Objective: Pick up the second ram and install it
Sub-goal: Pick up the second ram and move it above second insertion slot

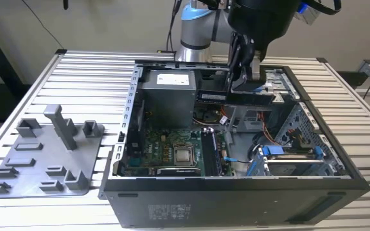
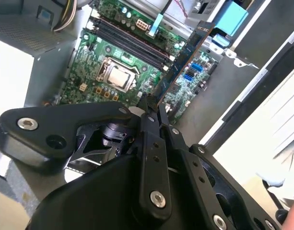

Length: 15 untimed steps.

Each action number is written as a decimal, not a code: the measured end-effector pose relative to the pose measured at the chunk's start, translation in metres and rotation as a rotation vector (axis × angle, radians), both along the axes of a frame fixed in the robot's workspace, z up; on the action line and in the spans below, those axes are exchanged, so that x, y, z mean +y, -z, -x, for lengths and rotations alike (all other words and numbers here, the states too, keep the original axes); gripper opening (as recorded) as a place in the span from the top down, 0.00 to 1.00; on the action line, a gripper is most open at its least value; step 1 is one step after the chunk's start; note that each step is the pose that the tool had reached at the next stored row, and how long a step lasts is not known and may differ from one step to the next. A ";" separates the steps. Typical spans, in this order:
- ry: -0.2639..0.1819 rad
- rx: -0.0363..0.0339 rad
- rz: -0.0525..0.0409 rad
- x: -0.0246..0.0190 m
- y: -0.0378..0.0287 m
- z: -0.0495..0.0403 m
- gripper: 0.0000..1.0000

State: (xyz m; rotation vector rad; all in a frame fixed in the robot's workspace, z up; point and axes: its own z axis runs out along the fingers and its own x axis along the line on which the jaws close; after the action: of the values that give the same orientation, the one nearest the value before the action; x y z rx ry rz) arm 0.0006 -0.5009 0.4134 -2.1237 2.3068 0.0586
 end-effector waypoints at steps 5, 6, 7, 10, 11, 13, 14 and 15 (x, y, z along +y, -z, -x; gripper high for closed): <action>0.000 0.0000 0.0001 0.0104 0.0000 0.0000 0.86; 0.000 0.0000 0.0000 0.0127 0.0000 0.0000 0.86; 0.000 0.0001 0.0001 0.0148 0.0000 0.0000 0.86; 0.000 0.0000 0.0000 0.0217 0.0000 0.0000 0.86; 0.000 0.0000 0.0000 0.0241 0.0000 0.0000 0.86; 0.000 0.0000 0.0001 0.0285 0.0000 0.0000 0.86; 0.000 0.0000 0.0000 0.0308 0.0000 0.0000 0.86; 0.000 0.0000 0.0000 0.0331 0.0000 0.0000 0.86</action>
State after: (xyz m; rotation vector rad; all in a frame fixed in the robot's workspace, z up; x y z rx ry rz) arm 0.0006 -0.4678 0.4134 -2.1237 2.3068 0.0586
